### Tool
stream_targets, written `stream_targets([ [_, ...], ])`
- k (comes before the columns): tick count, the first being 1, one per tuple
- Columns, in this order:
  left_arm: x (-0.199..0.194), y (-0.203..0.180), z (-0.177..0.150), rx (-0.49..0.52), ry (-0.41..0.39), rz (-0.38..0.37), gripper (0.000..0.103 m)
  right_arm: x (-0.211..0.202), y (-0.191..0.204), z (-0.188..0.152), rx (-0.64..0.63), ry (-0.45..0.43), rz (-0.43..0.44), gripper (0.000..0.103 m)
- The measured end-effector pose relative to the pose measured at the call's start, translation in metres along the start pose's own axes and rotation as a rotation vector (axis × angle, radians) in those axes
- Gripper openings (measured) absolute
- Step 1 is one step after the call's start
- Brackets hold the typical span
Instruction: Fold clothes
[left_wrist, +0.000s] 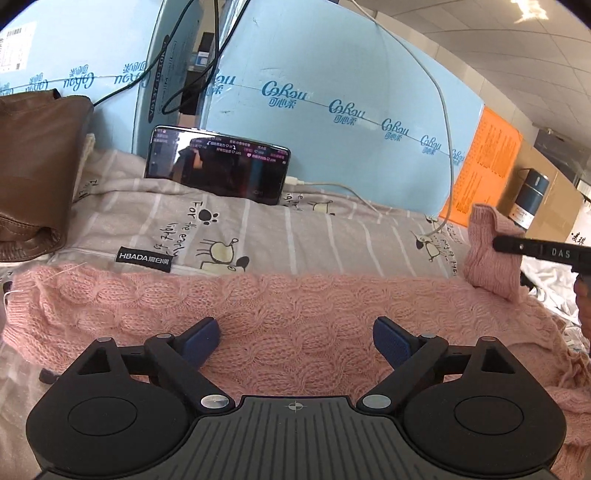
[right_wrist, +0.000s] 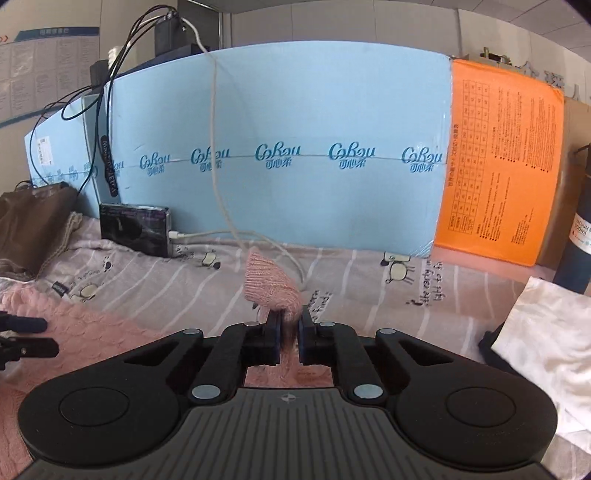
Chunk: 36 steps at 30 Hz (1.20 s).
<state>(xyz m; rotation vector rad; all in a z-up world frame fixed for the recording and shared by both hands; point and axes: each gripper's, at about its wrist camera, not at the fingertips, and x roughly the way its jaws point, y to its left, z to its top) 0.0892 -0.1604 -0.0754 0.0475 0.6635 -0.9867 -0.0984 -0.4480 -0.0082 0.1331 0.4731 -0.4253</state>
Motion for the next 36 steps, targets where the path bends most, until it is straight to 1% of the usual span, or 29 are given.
stream_targets([
  [2,0.0,0.0,0.0,0.001,0.001,-0.001,0.094,0.013,-0.01,0.014,-0.024,-0.029,-0.082,0.008],
  [3,0.0,0.0,0.001,0.001,0.001,-0.002,0.094,0.022,-0.017,0.021,-0.029,-0.03,-0.108,0.008],
  [5,0.001,-0.001,0.002,0.004,0.002,-0.001,0.094,0.043,-0.031,0.032,-0.019,-0.023,-0.145,0.008],
  [8,0.001,-0.002,0.002,0.009,0.004,0.002,0.095,0.078,-0.049,0.041,0.006,0.008,-0.174,0.008],
  [11,0.001,-0.003,0.002,0.013,0.006,0.003,0.095,0.113,-0.063,0.04,0.034,0.059,-0.205,0.008],
  [15,0.001,-0.004,0.002,0.016,0.009,0.002,0.095,0.14,-0.076,0.023,0.052,0.113,-0.243,0.009],
  [16,0.001,-0.004,0.002,0.018,0.01,0.003,0.096,0.138,-0.078,0.022,0.067,0.096,-0.248,0.013],
  [17,0.001,-0.004,0.002,0.019,0.01,0.003,0.096,0.134,-0.081,0.022,0.083,0.077,-0.251,0.028],
  [18,0.001,-0.004,0.002,0.02,0.01,0.002,0.096,0.131,-0.083,0.022,0.1,0.059,-0.254,0.038],
  [19,0.002,-0.004,0.002,0.021,0.01,0.002,0.096,0.127,-0.086,0.022,0.117,0.04,-0.257,0.051],
  [20,0.001,-0.004,0.002,0.02,0.01,0.001,0.096,0.124,-0.088,0.021,0.134,0.021,-0.26,0.056],
  [21,0.002,-0.004,0.002,0.02,0.01,0.002,0.096,0.113,-0.088,0.025,0.146,-0.013,-0.262,0.058],
  [22,0.002,-0.004,0.002,0.021,0.011,0.002,0.096,0.101,-0.087,0.029,0.157,-0.048,-0.264,0.064],
  [24,0.002,-0.004,0.003,0.021,0.011,0.001,0.096,0.071,-0.079,0.038,0.136,-0.106,-0.265,0.067],
  [26,0.002,-0.004,0.003,0.021,0.011,0.002,0.097,0.04,-0.067,0.04,0.103,-0.135,-0.218,0.072],
  [27,0.002,-0.004,0.003,0.022,0.012,0.002,0.097,0.027,-0.06,0.036,0.098,-0.128,-0.176,0.075],
  [28,0.002,-0.004,0.003,0.022,0.012,0.002,0.097,0.014,-0.054,0.031,0.094,-0.12,-0.132,0.081],
  [32,0.002,-0.005,0.003,0.022,0.013,0.002,0.098,-0.039,-0.026,0.013,0.08,-0.085,0.044,0.082],
  [36,0.002,-0.004,0.003,0.021,0.01,0.0,0.098,-0.079,0.0,-0.02,0.072,-0.022,0.208,0.082],
])
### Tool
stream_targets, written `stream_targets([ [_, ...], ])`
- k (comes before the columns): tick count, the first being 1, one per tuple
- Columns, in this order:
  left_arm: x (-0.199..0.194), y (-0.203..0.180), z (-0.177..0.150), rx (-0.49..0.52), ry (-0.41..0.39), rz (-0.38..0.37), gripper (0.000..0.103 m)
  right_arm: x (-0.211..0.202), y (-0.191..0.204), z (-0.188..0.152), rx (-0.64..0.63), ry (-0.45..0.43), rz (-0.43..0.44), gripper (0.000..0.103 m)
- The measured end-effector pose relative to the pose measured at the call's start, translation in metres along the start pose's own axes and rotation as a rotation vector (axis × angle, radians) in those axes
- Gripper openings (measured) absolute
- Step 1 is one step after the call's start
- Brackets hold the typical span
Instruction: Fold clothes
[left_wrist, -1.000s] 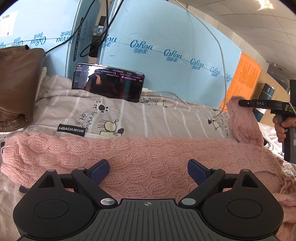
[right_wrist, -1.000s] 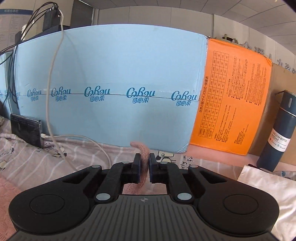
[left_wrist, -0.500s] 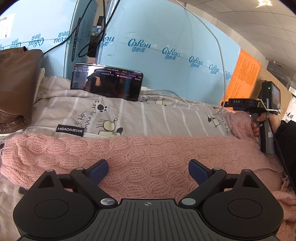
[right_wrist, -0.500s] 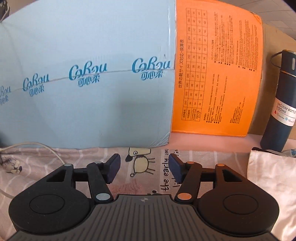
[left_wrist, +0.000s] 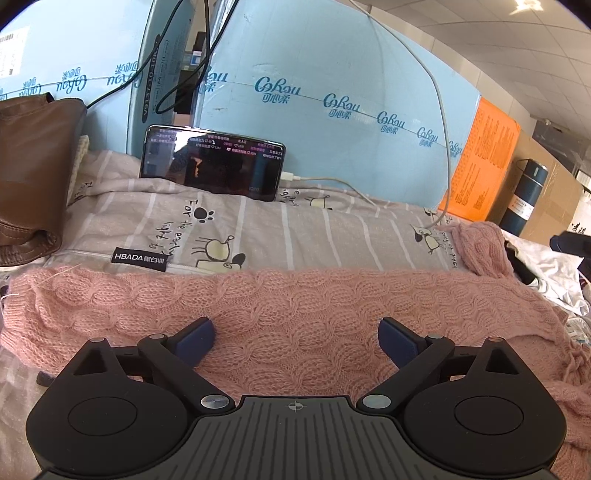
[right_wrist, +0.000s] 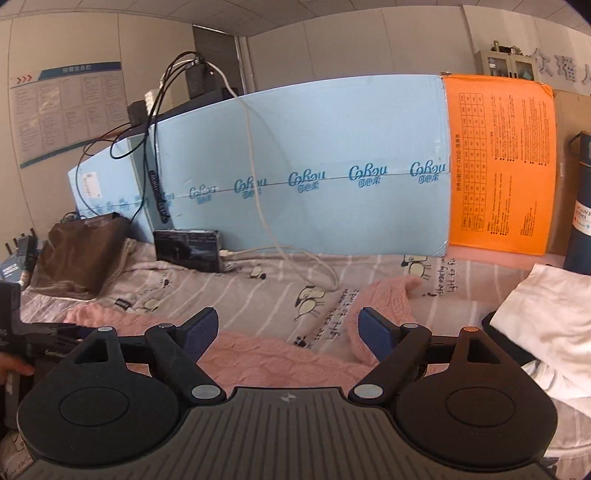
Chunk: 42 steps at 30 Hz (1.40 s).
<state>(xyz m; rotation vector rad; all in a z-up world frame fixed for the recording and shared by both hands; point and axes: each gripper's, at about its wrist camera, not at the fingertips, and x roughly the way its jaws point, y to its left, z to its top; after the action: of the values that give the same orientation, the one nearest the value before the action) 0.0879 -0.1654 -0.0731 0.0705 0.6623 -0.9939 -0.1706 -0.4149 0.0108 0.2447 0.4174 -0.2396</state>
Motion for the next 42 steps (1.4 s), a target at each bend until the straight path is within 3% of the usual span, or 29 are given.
stream_targets([
  [6,-0.002,0.0,0.0,-0.003,-0.014,-0.008,0.098,-0.018,0.035,-0.048,-0.058,0.147,0.204,0.077],
  [8,-0.003,0.0,0.0,-0.003,-0.019,-0.011,0.098,-0.017,0.045,-0.06,-0.069,0.176,0.213,0.054],
  [14,-0.013,-0.003,0.0,0.013,-0.084,-0.077,0.097,-0.02,0.055,-0.087,-0.14,0.177,0.226,0.009],
  [17,-0.037,-0.019,-0.003,0.079,-0.179,-0.235,0.097,-0.051,0.058,-0.091,-0.149,0.079,0.262,0.006],
  [21,-0.077,-0.061,-0.021,0.176,-0.253,-0.571,0.097,-0.108,0.062,-0.104,-0.137,-0.049,0.278,0.006],
  [24,-0.093,-0.092,-0.042,0.228,-0.212,-0.846,0.099,-0.129,0.061,-0.12,-0.108,-0.077,0.256,0.006],
  [25,-0.095,-0.106,-0.049,0.279,-0.19,-0.892,0.099,-0.137,0.061,-0.125,-0.098,-0.086,0.249,0.006],
  [27,-0.097,-0.13,-0.061,0.393,-0.155,-0.902,0.099,-0.147,0.059,-0.134,-0.076,-0.099,0.238,0.006],
  [29,-0.095,-0.14,-0.068,0.437,-0.14,-0.886,0.097,-0.149,0.055,-0.139,-0.054,-0.111,0.238,0.006],
  [30,-0.093,-0.143,-0.071,0.451,-0.133,-0.882,0.09,-0.151,0.055,-0.141,-0.048,-0.12,0.247,0.006],
  [32,-0.091,-0.142,-0.072,0.434,-0.12,-0.926,0.054,-0.152,0.053,-0.142,-0.04,-0.139,0.268,0.006],
  [33,-0.089,-0.14,-0.073,0.425,-0.128,-0.925,0.021,-0.153,0.053,-0.143,-0.036,-0.149,0.279,0.007],
  [34,-0.09,-0.138,-0.074,0.418,-0.143,-0.91,0.003,-0.153,0.052,-0.143,-0.03,-0.157,0.282,0.008],
  [36,-0.093,-0.131,-0.074,0.382,-0.175,-0.868,0.003,-0.154,0.048,-0.142,-0.01,-0.178,0.264,0.021],
  [37,-0.094,-0.127,-0.072,0.347,-0.191,-0.833,0.003,-0.155,0.046,-0.141,0.002,-0.19,0.249,0.054],
  [38,-0.094,-0.123,-0.069,0.318,-0.206,-0.8,0.003,-0.157,0.042,-0.142,0.02,-0.205,0.232,0.073],
  [42,-0.089,-0.105,-0.058,0.229,-0.229,-0.652,0.003,-0.163,0.027,-0.143,0.09,-0.225,0.187,0.072],
])
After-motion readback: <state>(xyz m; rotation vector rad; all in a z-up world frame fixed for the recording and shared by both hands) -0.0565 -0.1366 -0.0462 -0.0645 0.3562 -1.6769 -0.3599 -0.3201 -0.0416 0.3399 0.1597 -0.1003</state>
